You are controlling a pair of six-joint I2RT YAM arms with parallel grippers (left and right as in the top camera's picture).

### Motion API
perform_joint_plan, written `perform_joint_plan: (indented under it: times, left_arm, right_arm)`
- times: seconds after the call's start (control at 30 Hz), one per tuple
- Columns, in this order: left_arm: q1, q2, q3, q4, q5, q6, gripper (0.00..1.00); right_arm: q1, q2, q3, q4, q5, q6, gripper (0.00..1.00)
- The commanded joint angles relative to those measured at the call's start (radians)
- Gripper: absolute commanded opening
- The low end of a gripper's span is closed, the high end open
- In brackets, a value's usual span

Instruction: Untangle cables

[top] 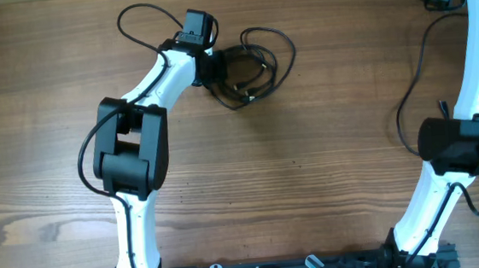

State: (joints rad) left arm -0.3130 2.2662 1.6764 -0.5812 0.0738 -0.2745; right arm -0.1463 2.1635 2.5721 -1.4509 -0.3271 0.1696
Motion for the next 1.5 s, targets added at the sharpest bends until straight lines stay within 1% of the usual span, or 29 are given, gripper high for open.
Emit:
perform_joint_plan:
  times: [0.0, 0.1, 0.2, 0.27, 0.4, 0.47, 0.77, 0.87, 1.07, 1.13, 1.33, 1.47]
  left_arm:
    - [-0.021, 0.025, -0.022, -0.027, 0.034, 0.006, 0.29]
    - [-0.040, 0.025, -0.022, -0.049, 0.032, 0.006, 0.29]
    - [-0.053, 0.025, -0.022, -0.084, -0.008, 0.006, 0.29]
    - [-0.056, 0.025, -0.023, -0.105, -0.031, 0.006, 0.25]
    - [-0.056, 0.025, -0.022, -0.117, -0.031, 0.006, 0.08]
    - [-0.056, 0.025, -0.022, -0.116, -0.031, 0.006, 0.04]
    - [-0.053, 0.021, -0.019, -0.106, -0.043, 0.006, 0.04]
    - [-0.053, -0.006, 0.009, -0.127, -0.045, 0.006, 0.04]
    - [-0.054, -0.185, 0.124, -0.247, -0.044, -0.007, 0.04]
    - [-0.055, -0.257, 0.141, -0.271, -0.039, -0.030, 0.04]
    - [-0.056, -0.496, 0.143, -0.285, -0.004, -0.052, 0.04]
    - [-0.055, -0.609, 0.143, -0.248, -0.005, -0.057, 0.04]
  right_arm:
    - [0.005, 0.006, 0.005, 0.005, 0.021, -0.012, 1.00]
    - [0.005, 0.006, 0.005, 0.004, 0.021, -0.012, 0.99]
    - [0.005, 0.006, 0.005, -0.003, 0.021, -0.012, 1.00]
    - [0.005, 0.006, 0.005, -0.008, 0.021, -0.012, 1.00]
    - [0.005, 0.006, 0.005, -0.013, 0.021, -0.011, 0.99]
    - [0.005, 0.006, 0.005, -0.016, 0.021, -0.010, 0.99]
    - [0.005, 0.006, 0.005, -0.020, 0.021, -0.010, 0.99]
    - [0.005, 0.006, 0.005, -0.020, 0.021, -0.011, 1.00]
    - [0.005, 0.006, 0.005, -0.020, 0.021, -0.010, 0.99]
    - [0.005, 0.006, 0.005, -0.019, 0.021, -0.010, 1.00]
    - [0.006, 0.006, 0.005, -0.020, 0.017, -0.010, 0.99]
    - [0.024, 0.006, 0.005, -0.020, -0.009, -0.014, 0.99]
